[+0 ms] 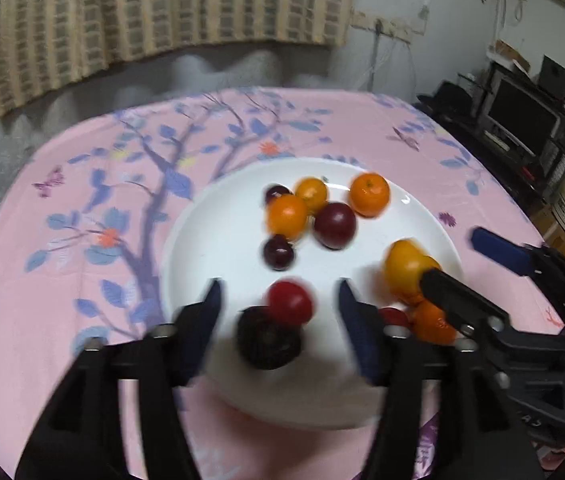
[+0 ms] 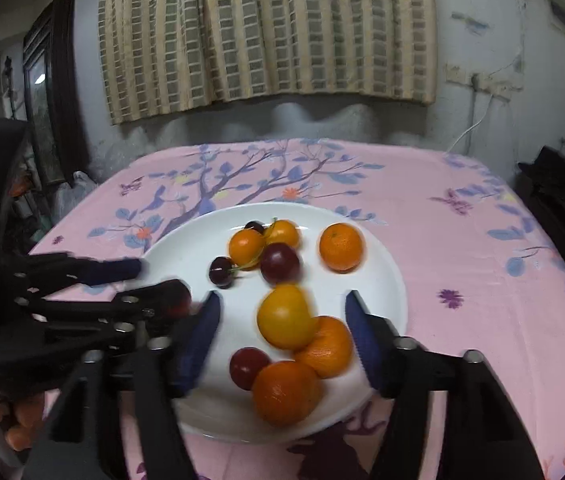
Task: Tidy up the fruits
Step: 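Carry the red tomato in the left tool while the right tool carries the yellow tomato to the plate, then grasp a dark plum with the right tool while the left tool grasps a dark lychee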
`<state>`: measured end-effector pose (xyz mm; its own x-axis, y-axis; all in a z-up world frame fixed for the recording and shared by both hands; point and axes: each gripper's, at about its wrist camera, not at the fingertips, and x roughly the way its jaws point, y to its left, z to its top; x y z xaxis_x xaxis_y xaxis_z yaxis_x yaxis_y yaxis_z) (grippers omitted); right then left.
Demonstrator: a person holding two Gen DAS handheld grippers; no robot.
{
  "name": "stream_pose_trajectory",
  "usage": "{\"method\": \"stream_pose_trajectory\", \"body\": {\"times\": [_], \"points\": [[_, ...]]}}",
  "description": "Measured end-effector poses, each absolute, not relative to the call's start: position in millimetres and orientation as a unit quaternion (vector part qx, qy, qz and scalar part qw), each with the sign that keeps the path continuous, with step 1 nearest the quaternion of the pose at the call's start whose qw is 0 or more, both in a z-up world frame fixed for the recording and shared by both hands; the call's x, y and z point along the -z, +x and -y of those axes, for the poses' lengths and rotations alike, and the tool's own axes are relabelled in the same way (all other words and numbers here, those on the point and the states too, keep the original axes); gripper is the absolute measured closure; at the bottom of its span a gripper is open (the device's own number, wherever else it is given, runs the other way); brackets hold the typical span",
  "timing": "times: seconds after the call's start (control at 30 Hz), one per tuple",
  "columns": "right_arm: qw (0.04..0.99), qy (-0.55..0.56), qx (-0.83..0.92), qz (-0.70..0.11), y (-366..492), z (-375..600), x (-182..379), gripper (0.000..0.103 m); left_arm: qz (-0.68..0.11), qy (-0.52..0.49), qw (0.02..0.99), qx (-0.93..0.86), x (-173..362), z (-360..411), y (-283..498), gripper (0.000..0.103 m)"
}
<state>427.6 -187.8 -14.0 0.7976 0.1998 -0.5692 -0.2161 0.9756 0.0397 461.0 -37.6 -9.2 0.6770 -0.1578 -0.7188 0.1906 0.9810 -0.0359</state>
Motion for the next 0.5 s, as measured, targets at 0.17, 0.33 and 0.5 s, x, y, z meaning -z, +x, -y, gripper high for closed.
{"method": "stream_pose_trajectory", "body": {"times": [0.17,0.33,0.5], "points": [[0.944,-0.009,-0.156,-0.289,360.6,188.3,-1.8,0.024,-0.358,0.03,0.93,0.075,-18.2,6.2,401.5,0.007],[0.938,-0.029,-0.189,-0.289,269.1,181.1,-3.2,0.02,-0.337,-0.024,0.937,0.087,-15.7,-31.6,320.6,0.004],[0.922,-0.044,-0.171,-0.344,201.9,160.1,27.7,0.019,-0.351,-0.059,0.931,0.083,11.5,-52.2,289.0,0.004]]}}
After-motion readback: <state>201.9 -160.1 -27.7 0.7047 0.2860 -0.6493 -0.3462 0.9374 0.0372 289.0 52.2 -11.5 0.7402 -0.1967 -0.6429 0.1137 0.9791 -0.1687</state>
